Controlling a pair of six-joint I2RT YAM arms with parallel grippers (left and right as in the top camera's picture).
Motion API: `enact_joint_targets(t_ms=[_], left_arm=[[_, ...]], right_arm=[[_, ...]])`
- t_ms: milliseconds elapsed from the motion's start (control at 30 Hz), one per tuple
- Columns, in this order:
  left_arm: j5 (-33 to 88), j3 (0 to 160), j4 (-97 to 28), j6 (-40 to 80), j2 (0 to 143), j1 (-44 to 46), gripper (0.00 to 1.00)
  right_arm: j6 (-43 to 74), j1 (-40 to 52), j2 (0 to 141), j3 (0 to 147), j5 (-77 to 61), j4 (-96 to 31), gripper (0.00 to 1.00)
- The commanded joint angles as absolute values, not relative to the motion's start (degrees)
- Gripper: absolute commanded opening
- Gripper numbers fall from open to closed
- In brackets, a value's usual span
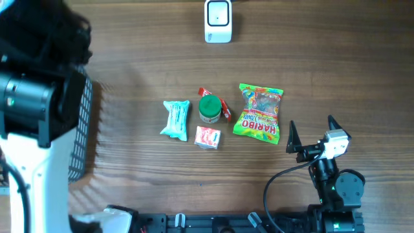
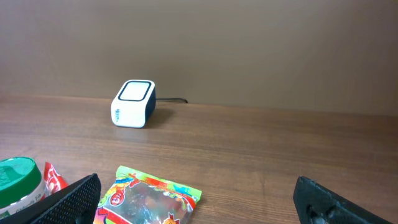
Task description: Scan the item barcode
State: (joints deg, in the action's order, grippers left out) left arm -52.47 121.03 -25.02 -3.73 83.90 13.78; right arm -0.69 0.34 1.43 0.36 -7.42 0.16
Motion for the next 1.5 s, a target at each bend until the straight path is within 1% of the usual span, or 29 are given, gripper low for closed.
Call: enact_joint_targets(t_ms=[0, 67, 100, 200, 300, 333, 400, 467, 533, 567, 600, 667, 800, 1000, 1133, 1300, 1467], left_arm=[[-52.0, 106.9, -24.5, 1.0, 74.0, 7.8, 1.0], [-46.7, 98.0, -24.6, 4.8, 68.0, 4.8, 1.0], [-41.5, 93.3, -24.7, 6.0, 64.3, 3.1, 1.0], [-16.9, 78.7, -23.9, 8.3, 50.4, -4.0, 1.0], [-9.5, 72.0, -22.6, 17.5, 38.7, -11.6, 1.0], [-6.6, 71.4, -23.9, 18.5, 35.5, -14.0, 1.0], [-3.2, 71.3, -25.3, 18.5, 31.1, -14.9, 1.0], [-3.3, 71.3, -25.2, 17.4, 28.8, -12.1, 1.0], [-3.3, 71.3, -25.3, 15.4, 27.4, -9.8, 1.0], [-3.3, 71.3, -25.3, 15.2, 26.9, -9.3, 1.0], [-3.3, 71.3, -25.3, 15.2, 25.6, -9.1, 1.0], [-3.3, 71.3, -25.3, 15.2, 23.1, -8.8, 1.0], [-3.2, 71.2, -26.5, 15.2, 16.7, -5.8, 1.0], [-3.6, 71.2, -27.3, 15.2, 12.4, 0.5, 1.0], [-5.0, 71.2, -27.9, 13.3, 8.8, 1.2, 1.0], [-5.0, 68.6, -27.2, 13.2, 4.1, 1.3, 1.0], [-7.6, 68.6, -27.0, 13.2, 0.8, 1.3, 1.0]], right_arm=[[5.3, 0.6, 1.2, 0.3, -7.3, 0.4, 1.0], [12.9, 0.6, 1.2, 0.3, -7.3, 0.4, 1.0], [20.3, 0.6, 1.2, 0.3, -7.3, 0.4, 1.0], [41.6, 0.6, 1.2, 0.3, -11.1, 0.7, 1.0], [53.2, 0.6, 1.2, 0.3, -17.6, 1.3, 1.0], [54.8, 0.6, 1.2, 0.3, -20.7, 1.5, 1.0], [55.2, 0.6, 1.2, 0.3, -28.1, 1.9, 1.0], [55.7, 0.6, 1.2, 0.3, -31.7, 1.9, 1.0], [55.0, 0.6, 1.4, 0.3, -39.7, 1.8, 1.0], [54.2, 0.6, 1.4, 0.3, -42.3, 1.6, 1.0], [50.4, 0.6, 1.5, 0.3, -47.9, 1.2, 1.0], [48.8, 0.6, 2.1, 0.3, -51.7, 0.7, 1.0], [48.4, 0.6, 5.3, 0.3, -53.1, 0.5, 1.0], [48.0, 0.6, 17.5, 0.3, -53.7, 0.4, 1.0], [48.0, 0.6, 27.7, 0.3, -53.7, 0.4, 1.0], [47.9, 0.6, 36.1, 0.3, -53.7, 0.6, 1.0], [47.5, 0.6, 37.0, 0.3, -56.4, 0.5, 1.0]])
